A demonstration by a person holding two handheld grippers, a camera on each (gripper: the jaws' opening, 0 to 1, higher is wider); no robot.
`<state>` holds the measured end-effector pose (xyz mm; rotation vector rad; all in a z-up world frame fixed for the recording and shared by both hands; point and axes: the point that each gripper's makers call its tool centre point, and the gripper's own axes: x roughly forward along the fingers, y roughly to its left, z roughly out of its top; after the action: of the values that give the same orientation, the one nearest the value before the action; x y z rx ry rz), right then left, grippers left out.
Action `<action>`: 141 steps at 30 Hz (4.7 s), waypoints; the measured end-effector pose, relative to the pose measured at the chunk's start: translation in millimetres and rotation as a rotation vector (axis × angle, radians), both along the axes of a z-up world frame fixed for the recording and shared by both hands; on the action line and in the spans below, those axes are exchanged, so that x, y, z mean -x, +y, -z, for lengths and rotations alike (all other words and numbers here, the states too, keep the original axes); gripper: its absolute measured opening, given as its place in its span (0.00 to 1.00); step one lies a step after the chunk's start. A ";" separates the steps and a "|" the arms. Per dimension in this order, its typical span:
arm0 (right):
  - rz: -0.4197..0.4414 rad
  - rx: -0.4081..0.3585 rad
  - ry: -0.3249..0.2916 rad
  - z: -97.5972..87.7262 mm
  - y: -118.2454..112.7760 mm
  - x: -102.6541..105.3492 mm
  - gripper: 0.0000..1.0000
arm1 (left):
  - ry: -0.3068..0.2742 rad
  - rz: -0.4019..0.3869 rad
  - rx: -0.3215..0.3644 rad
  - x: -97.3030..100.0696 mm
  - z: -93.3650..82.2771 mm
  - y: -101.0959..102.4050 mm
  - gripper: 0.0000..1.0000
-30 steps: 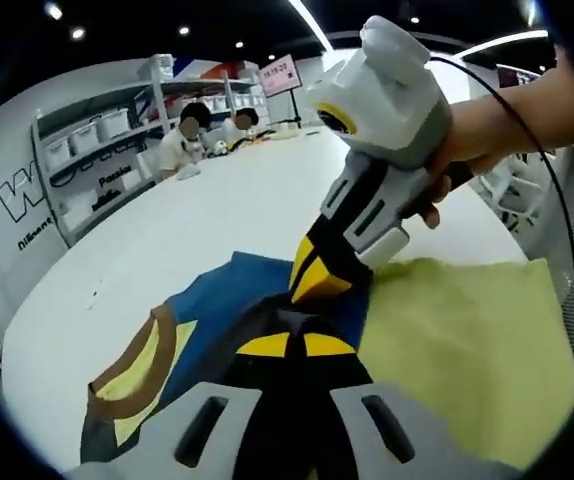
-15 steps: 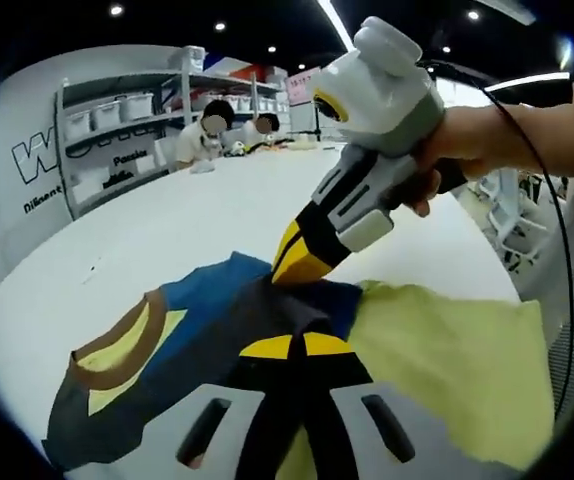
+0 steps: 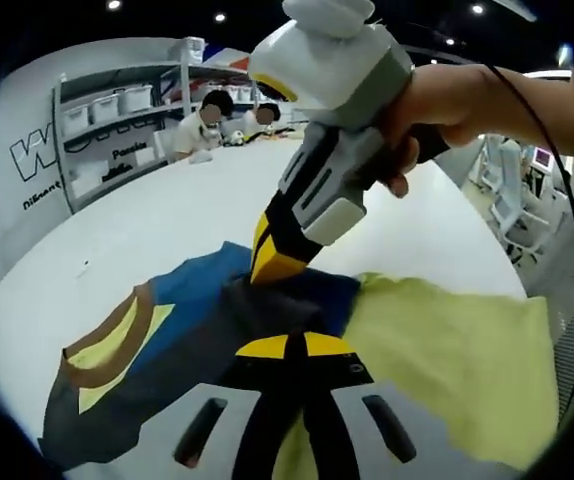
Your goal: Fold the garment on the visible template until the final outline fits inside the template.
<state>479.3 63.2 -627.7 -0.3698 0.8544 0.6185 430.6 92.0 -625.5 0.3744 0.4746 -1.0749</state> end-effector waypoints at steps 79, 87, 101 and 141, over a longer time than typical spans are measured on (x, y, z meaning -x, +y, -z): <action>0.036 -0.212 -0.056 -25.4 -10.7 115.3 0.21 | 0.208 -0.354 0.124 72.2 -31.4 148.6 0.02; -0.068 -0.199 -0.008 -21.7 1.2 143.2 0.23 | 0.240 -0.315 0.056 99.1 -30.6 171.1 0.05; -0.141 -0.139 0.071 -9.1 -4.0 180.3 0.24 | 0.218 -0.250 -0.073 130.3 -26.3 201.7 0.16; -0.474 0.127 0.179 10.7 -10.3 263.0 0.26 | 0.240 -0.111 -0.361 190.8 3.8 237.9 0.40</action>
<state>216.3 52.9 -638.4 -0.6489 0.9875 1.0506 239.8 329.9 -629.3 0.5325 0.8998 -0.9296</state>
